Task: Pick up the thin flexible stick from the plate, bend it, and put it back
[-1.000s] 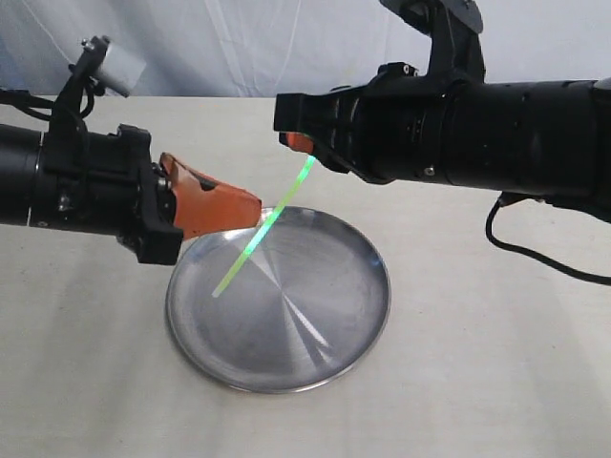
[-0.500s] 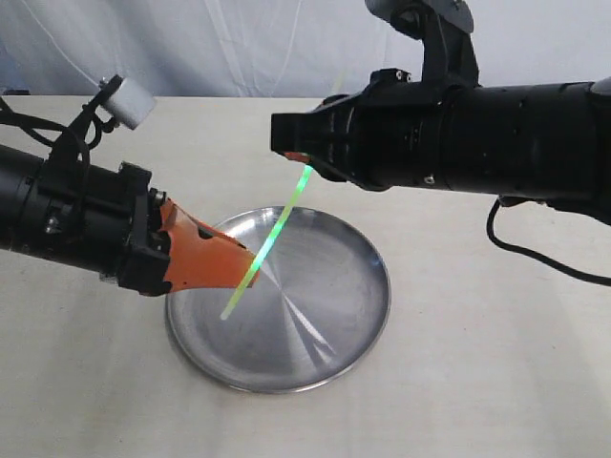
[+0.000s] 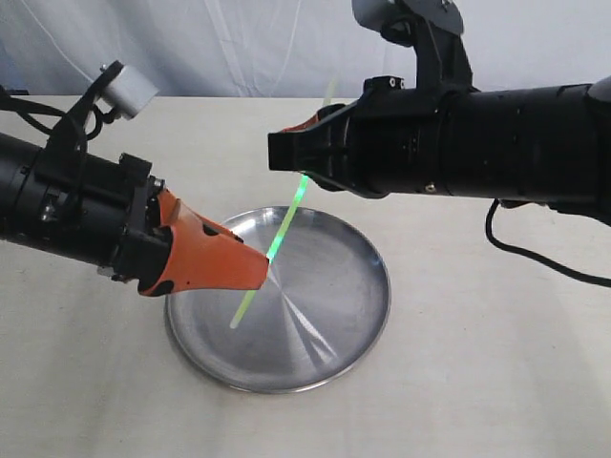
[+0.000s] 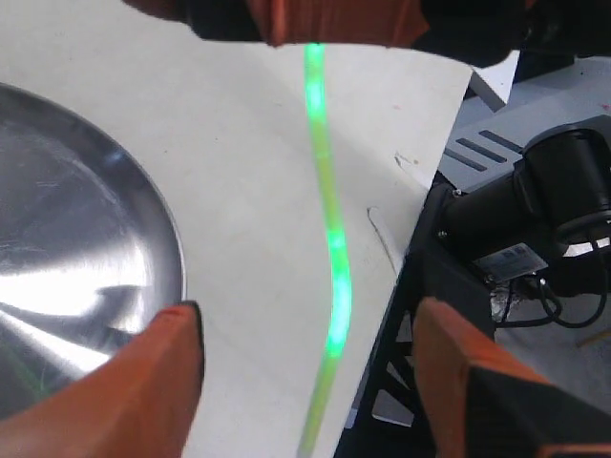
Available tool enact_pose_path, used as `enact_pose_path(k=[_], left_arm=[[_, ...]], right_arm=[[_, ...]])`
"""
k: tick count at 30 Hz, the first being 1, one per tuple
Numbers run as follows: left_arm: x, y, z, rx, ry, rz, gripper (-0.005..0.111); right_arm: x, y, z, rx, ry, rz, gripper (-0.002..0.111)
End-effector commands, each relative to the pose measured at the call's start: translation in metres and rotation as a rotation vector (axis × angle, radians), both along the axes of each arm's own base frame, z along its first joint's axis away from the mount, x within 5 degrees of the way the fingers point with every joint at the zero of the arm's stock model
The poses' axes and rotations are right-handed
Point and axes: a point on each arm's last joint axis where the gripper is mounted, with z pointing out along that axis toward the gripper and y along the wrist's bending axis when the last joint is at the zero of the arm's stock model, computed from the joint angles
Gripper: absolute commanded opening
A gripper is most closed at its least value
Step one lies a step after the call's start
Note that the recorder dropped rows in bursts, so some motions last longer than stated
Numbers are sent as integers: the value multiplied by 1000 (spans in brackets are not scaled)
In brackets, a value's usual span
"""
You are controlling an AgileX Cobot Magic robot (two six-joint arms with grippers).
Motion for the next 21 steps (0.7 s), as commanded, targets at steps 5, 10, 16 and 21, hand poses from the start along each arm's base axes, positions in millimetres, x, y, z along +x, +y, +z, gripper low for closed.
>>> enact_pose_path(k=[5, 10, 16, 21], left_arm=[[0, -1, 1, -20, 18, 9, 50], [2, 0, 0, -7, -1, 25, 0], [5, -1, 4, -31, -58, 37, 0], [8, 0, 10, -49, -118, 83, 0]], right_arm=[[-9, 8, 15, 112, -20, 119, 0], [-9, 8, 16, 112, -22, 117, 0], [-8, 8, 16, 122, 2, 102, 0], [-4, 5, 12, 71, -13, 54, 0]])
